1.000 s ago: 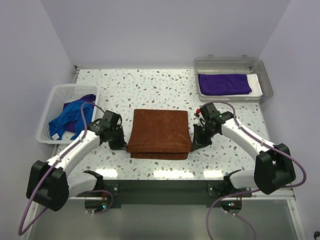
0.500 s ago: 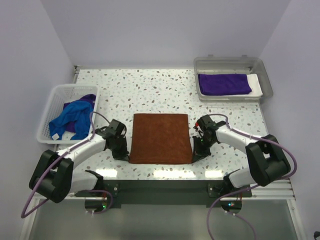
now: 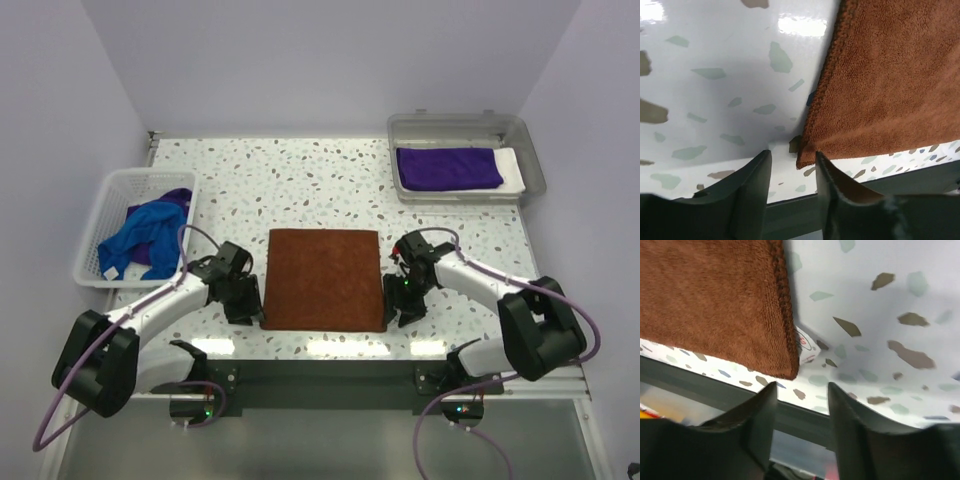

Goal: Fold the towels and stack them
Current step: Fold the towel

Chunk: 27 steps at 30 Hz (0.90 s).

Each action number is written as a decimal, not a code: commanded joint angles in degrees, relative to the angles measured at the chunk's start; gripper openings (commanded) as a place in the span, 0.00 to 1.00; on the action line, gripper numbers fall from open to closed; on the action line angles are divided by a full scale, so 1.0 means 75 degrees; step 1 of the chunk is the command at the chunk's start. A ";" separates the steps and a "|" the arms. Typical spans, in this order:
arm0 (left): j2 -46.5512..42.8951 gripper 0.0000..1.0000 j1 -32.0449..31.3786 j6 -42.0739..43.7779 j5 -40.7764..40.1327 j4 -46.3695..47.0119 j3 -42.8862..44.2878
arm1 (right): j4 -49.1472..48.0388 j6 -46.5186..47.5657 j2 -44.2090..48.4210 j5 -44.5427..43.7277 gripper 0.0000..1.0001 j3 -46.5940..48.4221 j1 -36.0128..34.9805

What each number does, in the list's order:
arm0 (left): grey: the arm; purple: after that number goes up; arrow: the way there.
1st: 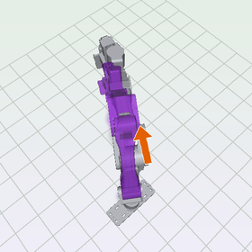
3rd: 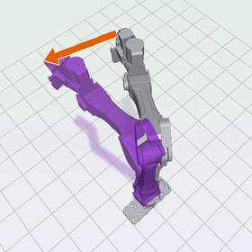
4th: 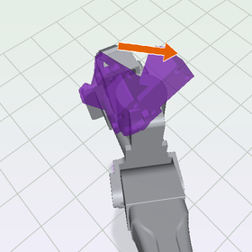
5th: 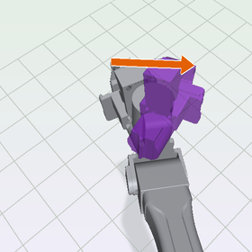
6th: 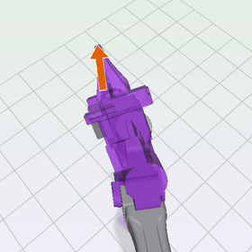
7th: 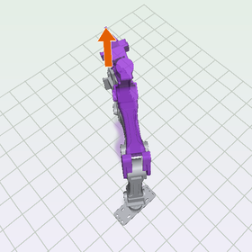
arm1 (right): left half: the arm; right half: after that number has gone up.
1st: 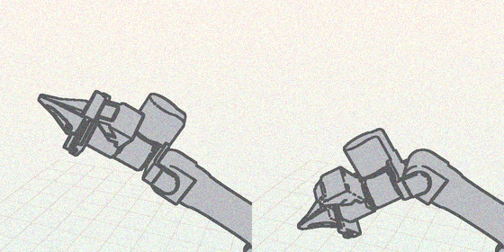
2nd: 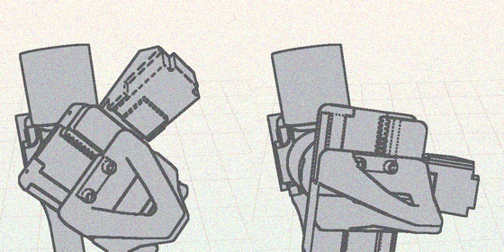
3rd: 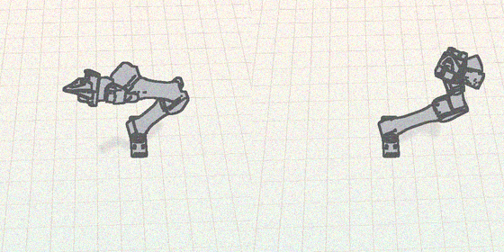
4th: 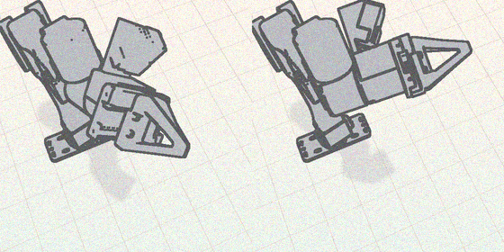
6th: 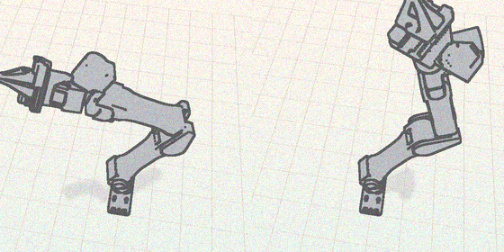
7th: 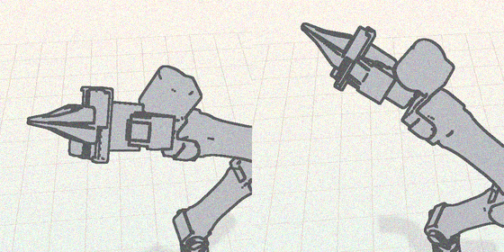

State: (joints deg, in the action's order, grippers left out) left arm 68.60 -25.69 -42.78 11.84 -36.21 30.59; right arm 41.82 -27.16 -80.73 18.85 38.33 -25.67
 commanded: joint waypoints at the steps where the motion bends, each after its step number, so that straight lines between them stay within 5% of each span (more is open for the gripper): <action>1: -0.0357 0.47 -0.0020 0.0044 -0.0464 -0.0748 0.0526 | 0.0877 0.0292 0.0672 -0.0743 0.51 0.0771 -0.0023; 4: -0.0615 0.64 -0.0020 0.0138 -0.0745 -0.1240 0.1100 | 0.1231 0.0468 0.0873 -0.1165 0.55 0.1509 -0.0034; 8: -0.0616 0.70 -0.0020 0.0290 -0.0957 -0.1430 0.1780 | 0.0917 0.0539 0.0990 -0.1155 0.52 0.2306 -0.0023; 15: -0.0019 0.45 -0.0510 0.0408 -0.0325 -0.0424 0.2167 | -0.0442 0.0668 0.0266 -0.0240 0.40 0.2378 -0.0444; 22: 0.1060 0.38 -0.2548 0.0700 -0.0101 0.0899 0.2320 | -0.2023 0.0445 -0.0800 0.0064 0.38 0.2366 -0.0445; 27: 0.1528 0.31 -0.3136 0.1063 -0.0265 0.1592 0.2297 | -0.2389 0.0480 -0.1411 0.0099 0.36 0.2612 -0.0468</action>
State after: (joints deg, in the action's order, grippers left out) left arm 78.87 -47.51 -38.04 10.04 -30.70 45.91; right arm 28.86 -23.53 -89.82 17.74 55.29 -29.19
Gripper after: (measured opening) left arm 0.325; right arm 0.367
